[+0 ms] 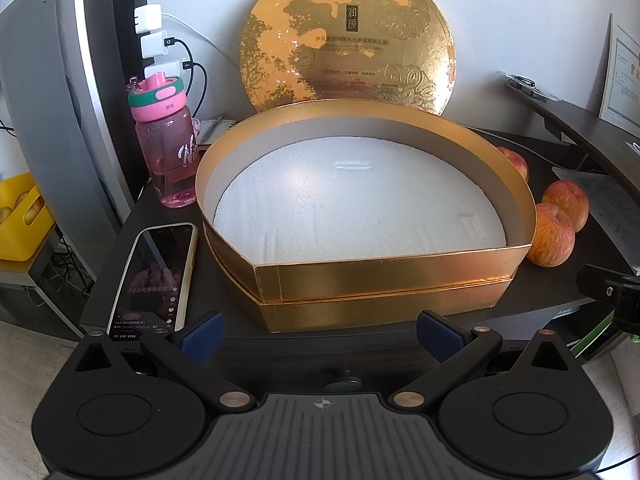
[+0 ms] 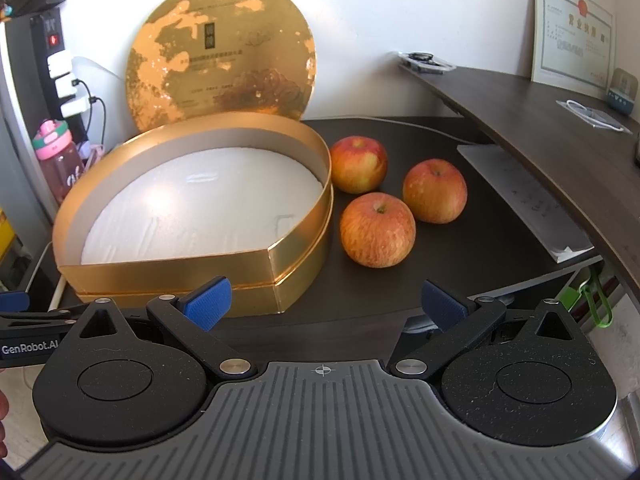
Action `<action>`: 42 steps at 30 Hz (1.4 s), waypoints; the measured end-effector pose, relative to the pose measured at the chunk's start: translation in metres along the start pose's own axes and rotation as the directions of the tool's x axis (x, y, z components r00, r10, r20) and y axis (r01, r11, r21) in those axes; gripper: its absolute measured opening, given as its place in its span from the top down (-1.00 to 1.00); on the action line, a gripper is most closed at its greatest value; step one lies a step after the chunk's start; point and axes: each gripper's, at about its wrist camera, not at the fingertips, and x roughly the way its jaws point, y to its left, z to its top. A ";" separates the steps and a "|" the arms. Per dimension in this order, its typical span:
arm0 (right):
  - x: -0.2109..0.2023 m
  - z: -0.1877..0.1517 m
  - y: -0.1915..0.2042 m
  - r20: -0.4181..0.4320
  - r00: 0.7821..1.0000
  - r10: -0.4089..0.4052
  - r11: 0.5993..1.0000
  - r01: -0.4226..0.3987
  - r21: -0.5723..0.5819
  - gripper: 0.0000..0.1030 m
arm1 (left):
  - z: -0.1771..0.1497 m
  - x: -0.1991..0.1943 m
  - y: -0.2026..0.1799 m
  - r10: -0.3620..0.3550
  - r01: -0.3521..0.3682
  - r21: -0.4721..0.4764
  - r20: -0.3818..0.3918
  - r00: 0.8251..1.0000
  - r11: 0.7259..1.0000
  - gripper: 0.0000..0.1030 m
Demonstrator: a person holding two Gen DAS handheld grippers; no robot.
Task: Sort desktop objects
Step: 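Move the right gripper toward the three red apples beside the gold box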
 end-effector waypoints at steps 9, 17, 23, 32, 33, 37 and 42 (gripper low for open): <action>0.002 0.000 0.000 -0.007 1.000 0.001 1.000 -0.001 0.002 -1.00 | -0.001 0.001 -0.001 0.000 0.000 0.001 -0.006 1.000 1.000 -0.99; 0.003 -0.003 0.003 0.001 1.000 0.014 1.000 -0.014 -0.011 -1.00 | -0.005 0.004 -0.004 -0.038 0.038 0.005 -0.016 0.999 0.999 -0.99; 0.006 -0.004 -0.006 0.001 0.999 0.040 0.997 -0.040 0.063 -1.00 | -0.008 0.004 -0.007 -0.081 0.081 0.016 -0.012 0.997 0.997 -0.99; 0.013 -0.005 -0.003 -0.018 1.000 -0.006 0.999 0.006 0.041 -1.00 | -0.008 0.003 -0.012 -0.105 0.104 0.053 0.002 0.995 0.993 -0.99; 0.013 -0.005 -0.004 -0.024 1.000 0.010 0.998 -0.009 0.056 -1.00 | -0.008 0.004 -0.012 -0.109 0.109 0.056 0.000 0.994 0.992 -0.99; 0.015 -0.003 -0.012 -0.039 0.998 0.041 0.991 -0.036 0.127 -1.00 | -0.008 0.007 -0.011 -0.137 0.138 0.054 -0.027 0.990 0.989 -0.99; 0.015 -0.004 -0.016 -0.008 0.999 0.037 0.990 -0.036 0.139 -1.00 | -0.007 0.011 -0.011 -0.137 0.140 0.050 -0.053 0.989 0.989 -0.99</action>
